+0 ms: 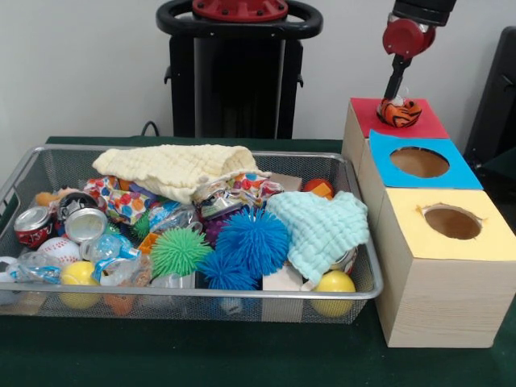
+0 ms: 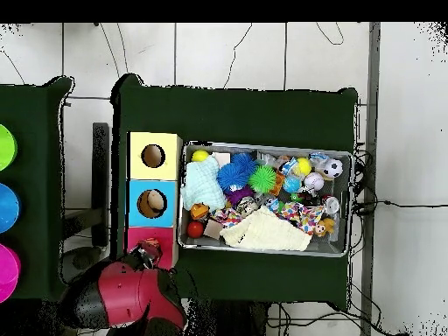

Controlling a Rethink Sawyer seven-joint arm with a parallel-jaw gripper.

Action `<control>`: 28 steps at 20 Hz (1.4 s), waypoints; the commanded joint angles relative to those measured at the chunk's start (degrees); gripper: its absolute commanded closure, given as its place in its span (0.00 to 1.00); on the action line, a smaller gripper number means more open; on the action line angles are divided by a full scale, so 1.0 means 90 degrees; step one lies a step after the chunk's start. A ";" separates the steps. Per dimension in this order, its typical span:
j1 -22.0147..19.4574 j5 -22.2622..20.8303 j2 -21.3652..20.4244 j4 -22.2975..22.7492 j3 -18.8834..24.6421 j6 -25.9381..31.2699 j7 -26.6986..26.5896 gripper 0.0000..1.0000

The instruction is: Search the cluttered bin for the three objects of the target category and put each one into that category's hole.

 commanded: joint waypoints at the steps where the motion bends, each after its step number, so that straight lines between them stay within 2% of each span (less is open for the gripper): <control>1: 0.0023 0.0314 0.0100 -0.0364 0.0317 0.0604 0.1737 1.00; 7: -0.0003 0.0377 0.0408 -0.0255 0.0435 0.0015 0.1842 1.00; 16: -0.0325 0.0252 0.0788 -0.0048 0.0643 -0.0853 0.1711 1.00; 28: -0.0274 0.0230 0.0881 -0.0090 0.0554 -0.0902 0.1713 1.00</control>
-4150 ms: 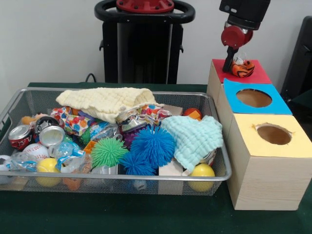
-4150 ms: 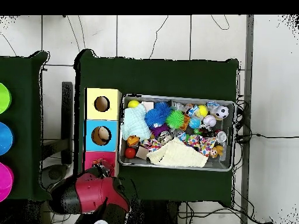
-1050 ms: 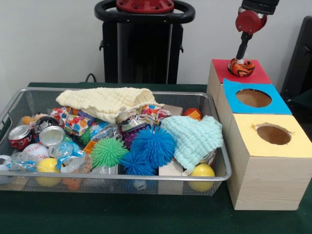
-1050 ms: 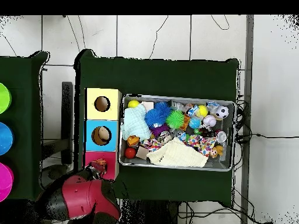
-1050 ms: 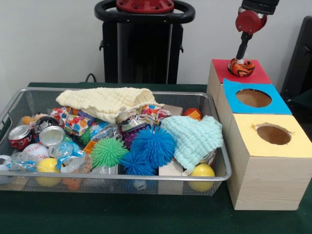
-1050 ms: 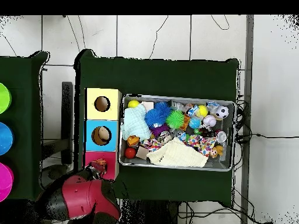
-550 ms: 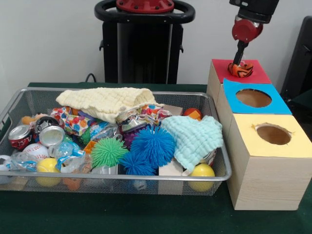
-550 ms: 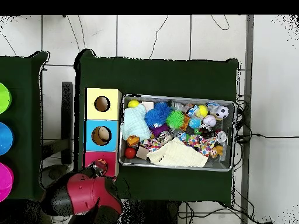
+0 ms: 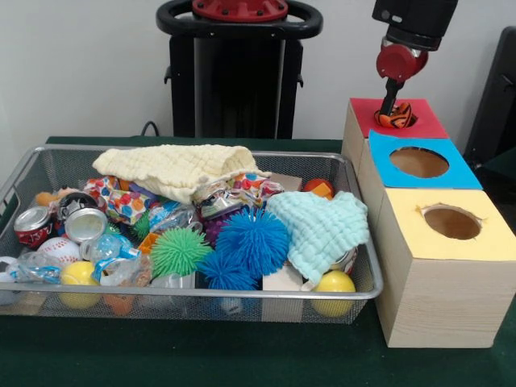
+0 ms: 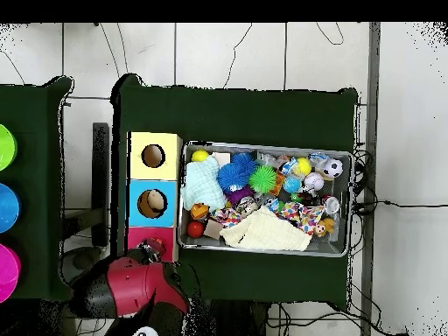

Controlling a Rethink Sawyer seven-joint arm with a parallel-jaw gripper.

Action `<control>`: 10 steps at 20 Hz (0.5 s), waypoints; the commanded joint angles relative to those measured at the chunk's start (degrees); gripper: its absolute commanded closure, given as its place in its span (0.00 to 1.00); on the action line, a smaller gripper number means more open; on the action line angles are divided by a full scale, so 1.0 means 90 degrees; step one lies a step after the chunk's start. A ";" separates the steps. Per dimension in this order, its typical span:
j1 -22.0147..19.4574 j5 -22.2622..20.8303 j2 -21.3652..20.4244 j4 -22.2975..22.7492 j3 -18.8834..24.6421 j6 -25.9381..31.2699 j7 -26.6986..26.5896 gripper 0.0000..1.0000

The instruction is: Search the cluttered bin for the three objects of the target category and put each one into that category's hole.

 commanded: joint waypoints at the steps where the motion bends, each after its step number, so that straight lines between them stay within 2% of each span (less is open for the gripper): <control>1: -0.0155 0.0188 0.0281 -0.0035 0.0457 -0.0311 0.1697 1.00; 10: -0.0185 0.0281 -0.0936 0.0084 0.0398 0.1204 0.1386 1.00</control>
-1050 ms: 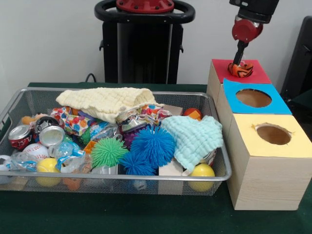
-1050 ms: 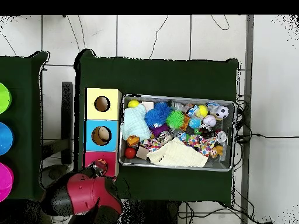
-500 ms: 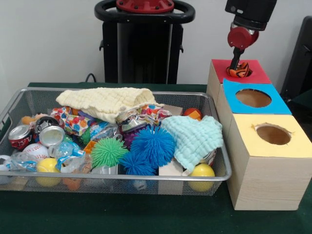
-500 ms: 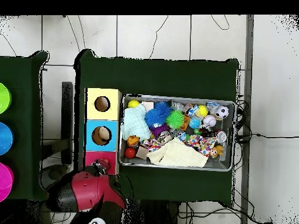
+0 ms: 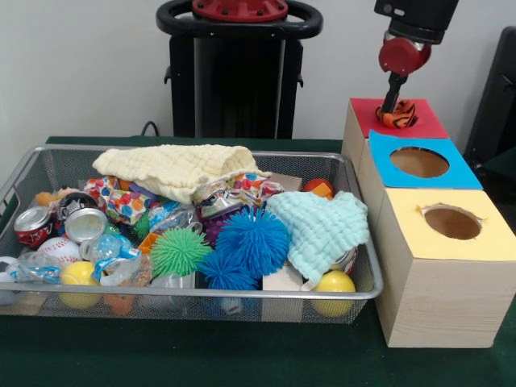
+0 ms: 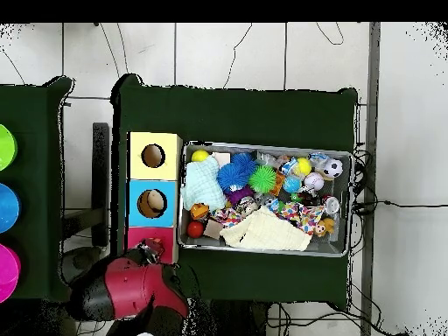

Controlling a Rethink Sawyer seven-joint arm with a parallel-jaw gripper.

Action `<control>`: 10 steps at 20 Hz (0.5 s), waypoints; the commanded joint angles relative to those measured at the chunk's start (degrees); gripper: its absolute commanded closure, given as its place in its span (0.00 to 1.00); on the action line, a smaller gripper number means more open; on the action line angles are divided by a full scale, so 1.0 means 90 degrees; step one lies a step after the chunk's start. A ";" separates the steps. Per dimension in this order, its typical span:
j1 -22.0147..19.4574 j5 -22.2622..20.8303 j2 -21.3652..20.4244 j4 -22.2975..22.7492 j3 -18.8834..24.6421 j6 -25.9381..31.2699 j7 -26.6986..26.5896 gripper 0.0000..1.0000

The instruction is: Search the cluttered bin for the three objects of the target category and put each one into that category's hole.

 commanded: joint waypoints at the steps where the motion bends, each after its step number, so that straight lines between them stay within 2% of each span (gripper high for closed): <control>1: -0.0177 0.0292 -0.0802 0.0024 0.0389 0.1260 0.1374 1.00; 5: -0.0156 0.0296 -0.1094 -0.0119 0.0334 0.1859 0.1347 1.00; 10: -0.0209 0.0198 -0.0887 -0.0139 0.0394 0.1577 0.1416 1.00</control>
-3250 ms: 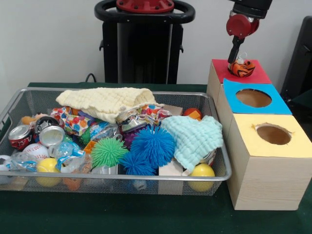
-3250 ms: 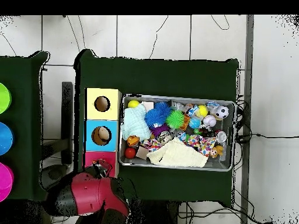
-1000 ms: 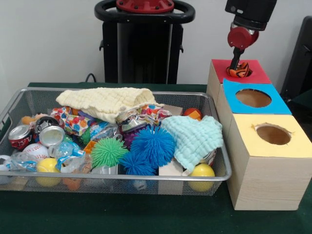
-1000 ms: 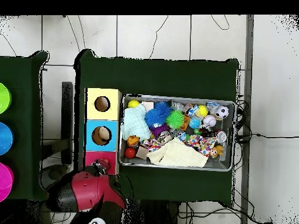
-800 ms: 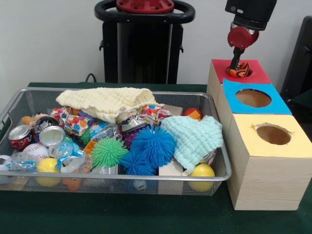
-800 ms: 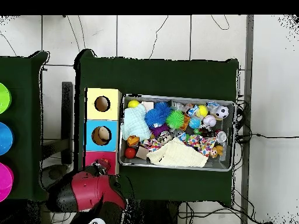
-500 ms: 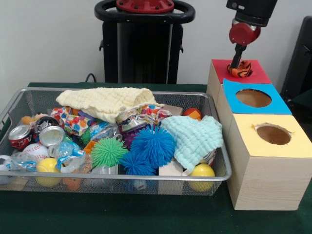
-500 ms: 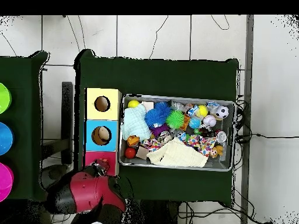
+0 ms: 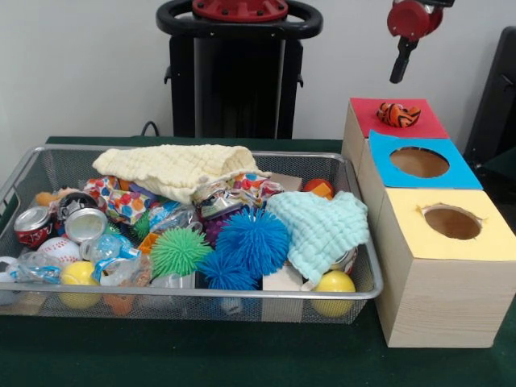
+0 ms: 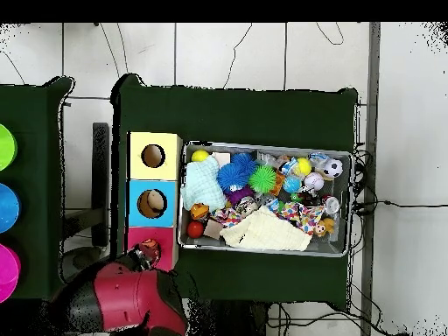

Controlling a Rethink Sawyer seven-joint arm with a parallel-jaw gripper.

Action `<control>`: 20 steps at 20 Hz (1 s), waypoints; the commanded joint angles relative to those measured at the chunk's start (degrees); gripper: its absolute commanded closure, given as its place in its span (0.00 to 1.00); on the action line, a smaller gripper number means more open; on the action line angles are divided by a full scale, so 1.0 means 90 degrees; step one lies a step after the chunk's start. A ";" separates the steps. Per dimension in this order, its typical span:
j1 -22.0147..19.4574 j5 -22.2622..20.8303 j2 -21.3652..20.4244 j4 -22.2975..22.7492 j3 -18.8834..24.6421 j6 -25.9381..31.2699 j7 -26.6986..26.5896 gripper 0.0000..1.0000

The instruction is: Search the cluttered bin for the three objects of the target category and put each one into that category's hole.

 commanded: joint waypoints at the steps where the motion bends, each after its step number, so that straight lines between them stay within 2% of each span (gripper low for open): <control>1: -0.0203 0.0189 -0.0066 -0.0129 0.0409 0.0487 0.1423 1.00; 15: -0.0496 0.0168 0.0657 -0.0006 0.0772 -0.0778 0.1511 1.00; 20: -0.0373 0.0157 0.0860 -0.0144 0.0709 -0.0873 0.1634 1.00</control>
